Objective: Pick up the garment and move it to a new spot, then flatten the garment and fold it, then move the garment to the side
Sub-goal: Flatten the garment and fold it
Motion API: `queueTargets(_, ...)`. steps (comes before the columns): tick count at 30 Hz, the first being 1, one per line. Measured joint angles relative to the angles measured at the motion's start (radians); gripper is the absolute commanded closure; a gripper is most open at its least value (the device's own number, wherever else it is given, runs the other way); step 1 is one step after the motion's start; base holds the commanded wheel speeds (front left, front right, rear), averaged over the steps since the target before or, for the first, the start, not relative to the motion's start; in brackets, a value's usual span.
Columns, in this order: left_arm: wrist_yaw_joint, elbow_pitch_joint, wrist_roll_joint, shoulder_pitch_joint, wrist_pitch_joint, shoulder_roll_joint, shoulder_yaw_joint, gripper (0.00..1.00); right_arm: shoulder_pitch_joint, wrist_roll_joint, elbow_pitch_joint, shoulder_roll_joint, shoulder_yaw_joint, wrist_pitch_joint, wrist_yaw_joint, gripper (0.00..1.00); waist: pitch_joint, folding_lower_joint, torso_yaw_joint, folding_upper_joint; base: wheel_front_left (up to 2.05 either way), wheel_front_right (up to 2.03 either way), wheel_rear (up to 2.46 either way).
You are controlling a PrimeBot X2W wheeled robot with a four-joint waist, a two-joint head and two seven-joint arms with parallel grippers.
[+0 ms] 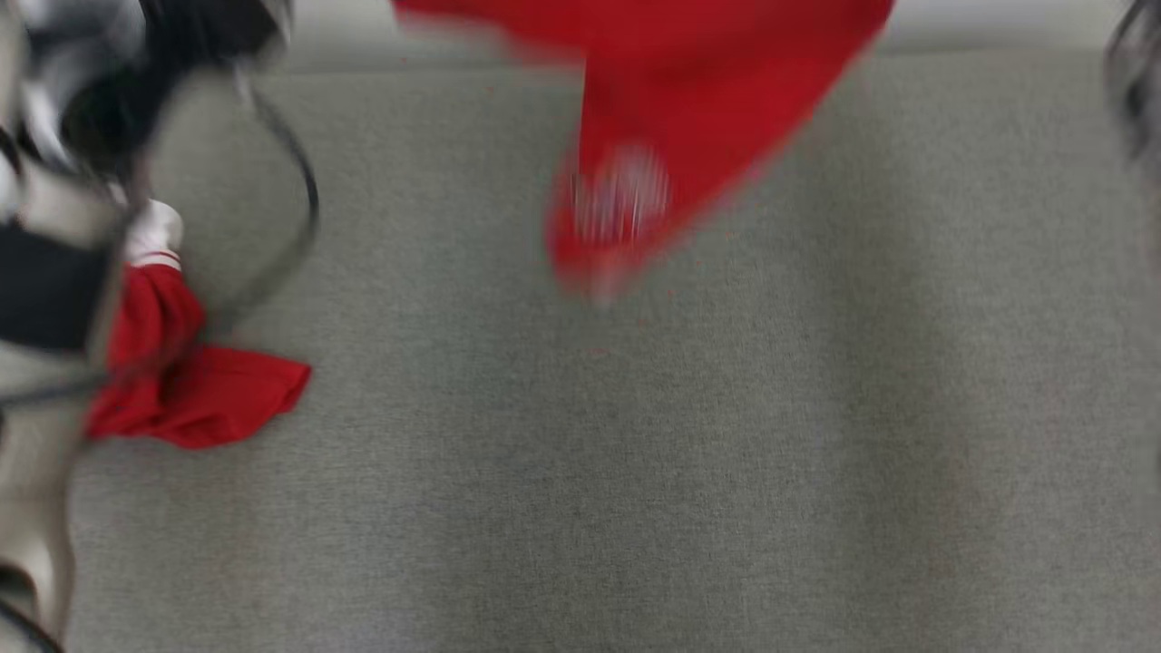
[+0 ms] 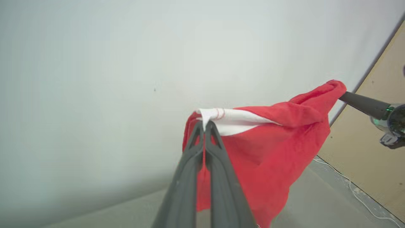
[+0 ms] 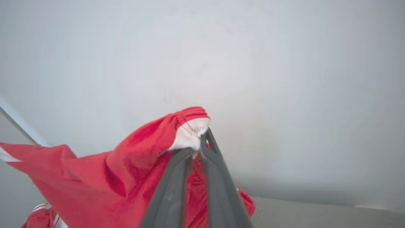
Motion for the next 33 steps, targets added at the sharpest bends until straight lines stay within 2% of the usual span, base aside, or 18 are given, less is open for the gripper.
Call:
queueTargets(2, 0.000, -0.002, 0.029, -0.100, -0.041, -0.013, 0.018, 1.00, -0.077, -0.037, -0.013, -0.021, -0.012, -0.081, -0.007, 1.00, 0.030, 0.0000, -0.007, 0.0000, 0.00, 0.00, 0.00)
queueTargets(5, 0.000, -0.036, 0.080, -0.151, -0.117, -0.015, 0.017, 1.00, -0.100, -0.051, -0.030, -0.035, -0.016, -0.175, 0.000, 1.00, 0.075, 0.0000, -0.012, 0.0000, 0.00, 0.00, 0.00)
queueTargets(8, 0.000, -0.022, 0.139, -0.135, -0.181, -0.003, -0.013, 1.00, -0.070, -0.073, 0.007, -0.040, 0.019, -0.234, 0.029, 1.00, 0.119, 0.0001, -0.014, 0.0000, 0.00, 0.00, 0.00)
queueTargets(10, 0.000, 0.003, 0.139, -0.067, -0.206, 0.004, -0.032, 1.00, 0.013, -0.072, 0.058, -0.031, 0.052, -0.230, 0.044, 1.00, 0.142, 0.0001, -0.014, 0.0000, 0.00, 0.00, 0.00)
queueTargets(14, 0.000, 0.032, 0.097, 0.184, -0.197, 0.045, -0.196, 1.00, 0.249, -0.071, 0.152, -0.031, 0.119, -0.216, 0.060, 1.00, 0.159, 0.0007, -0.011, 0.0003, 0.00, 0.00, 0.00)
queueTargets(18, -0.001, 0.041, 0.090, 0.369, -0.221, 0.095, -0.284, 1.00, 0.367, -0.071, 0.151, -0.059, 0.165, -0.229, 0.066, 1.00, 0.135, -0.0004, -0.010, 0.0000, 0.00, 0.00, 0.00)
queueTargets(22, -0.001, 0.053, 0.092, 0.459, -0.285, 0.091, -0.289, 1.00, 0.524, -0.048, 0.114, -0.086, 0.231, -0.233, 0.068, 1.00, 0.094, -0.0003, -0.012, 0.0001, 0.00, 0.00, 0.00)
queueTargets(26, 0.000, 0.031, 0.100, 0.621, -0.363, 0.087, -0.298, 1.00, 0.708, -0.019, 0.019, -0.114, 0.283, -0.293, 0.068, 1.00, 0.017, -0.0004, -0.014, -0.0002, 0.00, 0.00, 0.00)
queueTargets(33, 0.046, -0.015, 0.114, 0.740, -0.410, 0.081, -0.323, 1.00, 0.873, -0.011, -0.030, -0.120, 0.287, -0.340, 0.068, 1.00, -0.068, -0.0005, -0.014, -0.0002, 0.00, 0.00, 0.00)
